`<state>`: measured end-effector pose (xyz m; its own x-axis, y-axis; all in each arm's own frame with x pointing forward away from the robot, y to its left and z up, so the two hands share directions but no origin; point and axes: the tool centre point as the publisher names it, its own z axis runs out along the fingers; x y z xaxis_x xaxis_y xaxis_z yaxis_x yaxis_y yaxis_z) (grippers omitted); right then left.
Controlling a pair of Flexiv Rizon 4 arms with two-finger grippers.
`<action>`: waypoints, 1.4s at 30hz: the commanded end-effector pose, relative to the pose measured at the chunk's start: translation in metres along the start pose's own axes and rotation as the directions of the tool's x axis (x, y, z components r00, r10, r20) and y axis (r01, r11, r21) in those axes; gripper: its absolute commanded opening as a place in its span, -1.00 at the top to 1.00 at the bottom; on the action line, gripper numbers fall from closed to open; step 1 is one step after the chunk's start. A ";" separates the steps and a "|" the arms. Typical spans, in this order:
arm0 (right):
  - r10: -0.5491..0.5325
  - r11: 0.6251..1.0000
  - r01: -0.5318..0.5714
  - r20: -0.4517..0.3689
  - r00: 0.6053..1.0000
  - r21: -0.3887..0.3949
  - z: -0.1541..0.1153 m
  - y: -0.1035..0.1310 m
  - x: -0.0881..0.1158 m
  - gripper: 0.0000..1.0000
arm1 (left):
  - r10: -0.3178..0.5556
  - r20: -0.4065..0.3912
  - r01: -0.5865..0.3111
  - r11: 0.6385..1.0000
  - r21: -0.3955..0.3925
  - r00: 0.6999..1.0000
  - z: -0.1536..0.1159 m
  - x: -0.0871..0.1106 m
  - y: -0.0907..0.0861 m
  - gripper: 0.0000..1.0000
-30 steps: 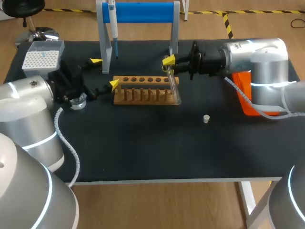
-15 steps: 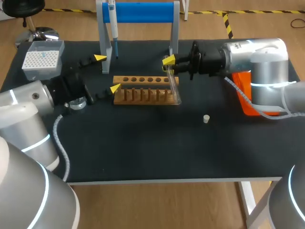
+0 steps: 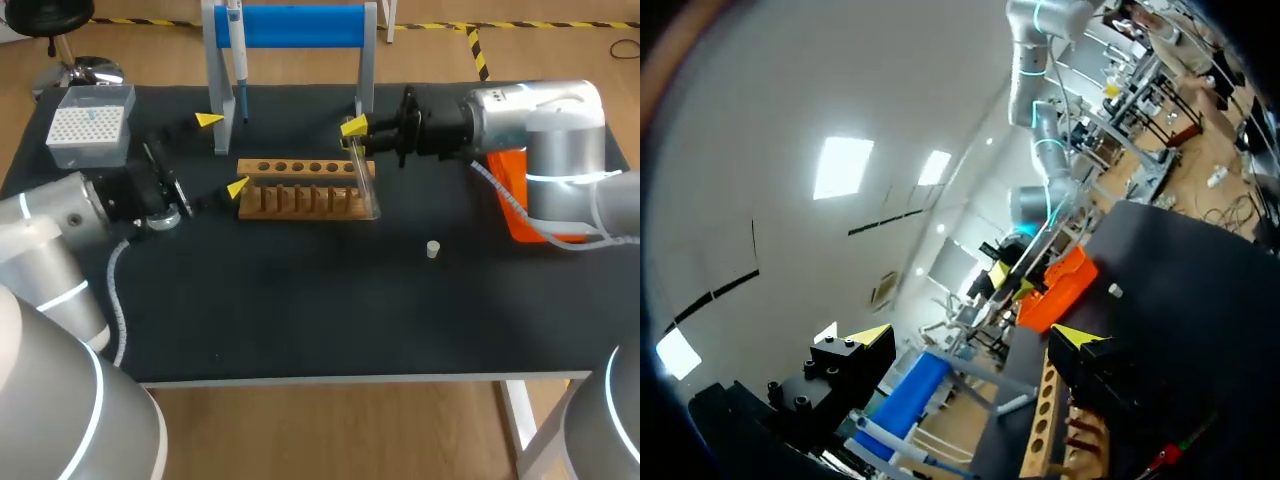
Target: Invert the test tube, pick up the pipette, mount the tip to pipette, aspirate from beaker and dispense into the tube, eject the tip, return the pipette, and cap with the stopper.
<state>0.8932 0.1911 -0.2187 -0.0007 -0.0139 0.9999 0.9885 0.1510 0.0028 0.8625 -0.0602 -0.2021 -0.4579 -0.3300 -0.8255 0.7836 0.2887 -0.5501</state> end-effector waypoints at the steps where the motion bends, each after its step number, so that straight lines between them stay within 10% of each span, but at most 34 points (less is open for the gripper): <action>1: 0.000 1.000 0.000 0.002 1.000 0.002 -0.001 0.000 0.001 1.00 | 0.407 -0.036 -0.402 0.911 0.088 0.913 0.013 0.015 -0.010 -1.00; 20: 0.000 1.000 0.000 0.002 1.000 0.002 -0.001 0.000 0.001 1.00 | 0.684 -0.154 -0.607 0.712 0.354 0.713 0.078 0.044 -0.044 -1.00; 42: 0.000 1.000 0.000 0.002 1.000 0.002 -0.001 0.000 0.001 1.00 | 0.613 -0.179 -0.530 0.769 0.359 0.769 0.122 0.072 -0.070 -1.00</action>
<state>0.8933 0.1911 -0.2186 -0.0007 -0.0135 0.9999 0.9885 0.1512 0.0027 0.8279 -0.2063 -0.2074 0.0529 0.0798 -0.9954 0.9963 0.0627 0.0579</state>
